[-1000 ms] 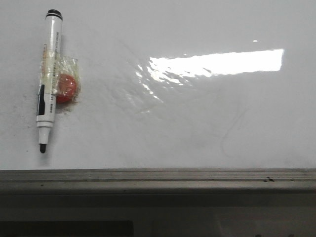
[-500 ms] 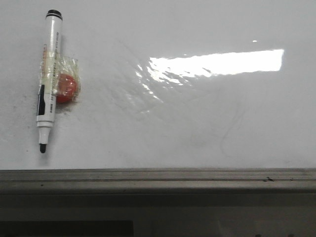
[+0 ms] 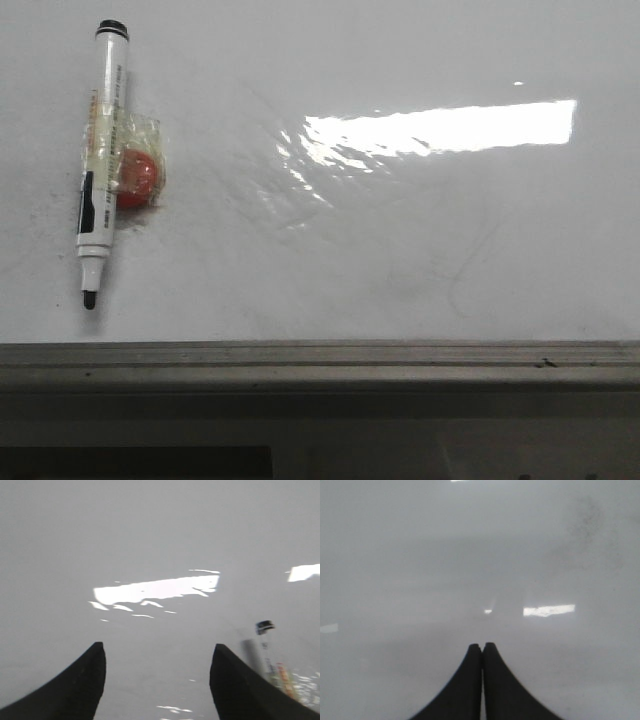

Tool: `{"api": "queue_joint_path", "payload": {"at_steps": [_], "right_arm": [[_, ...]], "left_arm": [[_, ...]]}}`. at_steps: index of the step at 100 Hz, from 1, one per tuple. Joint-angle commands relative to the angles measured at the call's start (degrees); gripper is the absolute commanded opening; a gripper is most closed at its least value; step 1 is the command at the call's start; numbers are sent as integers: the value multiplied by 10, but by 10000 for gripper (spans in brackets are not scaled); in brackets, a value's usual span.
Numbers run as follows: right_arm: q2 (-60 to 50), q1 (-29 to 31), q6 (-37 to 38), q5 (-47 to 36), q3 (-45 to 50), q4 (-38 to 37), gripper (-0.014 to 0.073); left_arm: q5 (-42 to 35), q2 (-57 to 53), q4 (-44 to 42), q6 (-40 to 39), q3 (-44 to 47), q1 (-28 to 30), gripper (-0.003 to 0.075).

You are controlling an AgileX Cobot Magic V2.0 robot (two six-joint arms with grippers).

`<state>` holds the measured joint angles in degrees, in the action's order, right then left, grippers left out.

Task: Write number 8 on whiteboard

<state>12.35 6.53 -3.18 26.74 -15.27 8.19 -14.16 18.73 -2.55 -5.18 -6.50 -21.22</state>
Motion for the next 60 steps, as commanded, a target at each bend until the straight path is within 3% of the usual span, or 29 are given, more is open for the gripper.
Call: {"api": "queue_joint_path", "payload": {"at_steps": [1,18,30,41,60], "right_arm": [[11,0,-4,-36,-21,0,-63],[11,0,-4,-33,-21,0,-63],[11,0,-4,-33,-21,0,-63],[11,0,-4,-33,-21,0,-63],[11,-27,-4,-29,-21,0,-63]], "left_arm": [[-65,44,-4,-48,-15,-65,421],[-87,123,5,-52,-15,-176,420],[-104,185,84,-52,-16,-233,420],[-146,237,90,-52,-20,-260,420],[-150,323,90,-52,-57,-275,419]]}}
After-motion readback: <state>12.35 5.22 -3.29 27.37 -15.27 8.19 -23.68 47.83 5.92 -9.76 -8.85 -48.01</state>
